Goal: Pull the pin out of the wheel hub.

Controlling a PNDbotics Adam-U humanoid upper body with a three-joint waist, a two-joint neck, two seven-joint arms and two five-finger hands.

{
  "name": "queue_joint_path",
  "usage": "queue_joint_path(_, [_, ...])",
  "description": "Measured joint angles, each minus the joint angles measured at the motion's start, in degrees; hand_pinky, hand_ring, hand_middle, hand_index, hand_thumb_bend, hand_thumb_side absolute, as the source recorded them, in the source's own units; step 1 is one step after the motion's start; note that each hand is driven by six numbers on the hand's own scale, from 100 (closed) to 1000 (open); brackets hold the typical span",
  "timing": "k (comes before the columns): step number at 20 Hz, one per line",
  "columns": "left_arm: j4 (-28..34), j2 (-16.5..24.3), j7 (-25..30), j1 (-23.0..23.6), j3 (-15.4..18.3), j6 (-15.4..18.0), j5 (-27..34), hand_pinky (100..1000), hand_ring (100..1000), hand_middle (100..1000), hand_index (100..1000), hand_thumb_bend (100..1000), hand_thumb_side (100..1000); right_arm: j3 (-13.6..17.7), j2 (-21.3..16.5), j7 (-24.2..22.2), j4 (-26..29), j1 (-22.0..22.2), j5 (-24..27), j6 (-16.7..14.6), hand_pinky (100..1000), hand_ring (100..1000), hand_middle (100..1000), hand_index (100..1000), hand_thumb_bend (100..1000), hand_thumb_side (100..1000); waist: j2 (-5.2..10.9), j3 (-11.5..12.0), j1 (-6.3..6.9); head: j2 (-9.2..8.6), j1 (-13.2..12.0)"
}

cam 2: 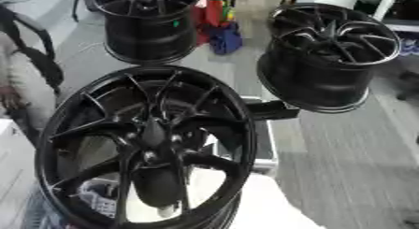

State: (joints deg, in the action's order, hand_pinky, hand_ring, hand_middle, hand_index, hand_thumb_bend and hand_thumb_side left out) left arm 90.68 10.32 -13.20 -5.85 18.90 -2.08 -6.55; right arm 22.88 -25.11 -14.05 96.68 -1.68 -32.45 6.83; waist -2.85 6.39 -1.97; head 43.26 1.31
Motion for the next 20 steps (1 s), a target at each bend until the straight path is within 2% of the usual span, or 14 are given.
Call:
queue_joint_path(2, [0.00,-0.35,0.08,-0.05,-0.09,0.05,0.02,582,566,657,746,592,237,-1.03,3.05,1.99,3.16,0.09,1.91,-1.73,643,592,643,746,100,115,-0.07,0.00,0.15,0.00,0.10])
queue_joint_path(4, [0.00,-0.40,0.22,-0.17,-0.36,0.15,0.05,582,566,660,746,592,237,-3.03,6.03,3.90,6.33,0.54,3.88,-2.64,636,583,632,738,100,104,-0.13,0.01,0.14,0.00,0.21])
queue_joint_path(9, [0.00,-0.80,0.78,-0.25,-0.88,0.25,0.10,582,567,663,744,590,237,-9.96,11.86,8.90,12.70,3.27,8.78,-2.13,633,580,630,739,100,105,-0.39,0.13,0.14,0.07,0.61])
queue_joint_path(13, [-0.01,-0.85,1.25,-0.25,-1.28,0.27,0.15,582,567,663,744,589,236,-15.79,13.29,12.65,12.59,3.74,12.52,-3.12,637,585,636,746,100,123,-0.40,0.15,0.15,0.52,0.63])
queue_joint_path(20, [-0.01,-0.92,1.89,-0.27,-1.89,0.39,0.17,582,566,663,744,587,236,-22.21,13.23,18.73,9.45,3.21,18.65,-7.00,639,588,641,749,100,133,-0.68,0.19,0.26,0.55,0.71])
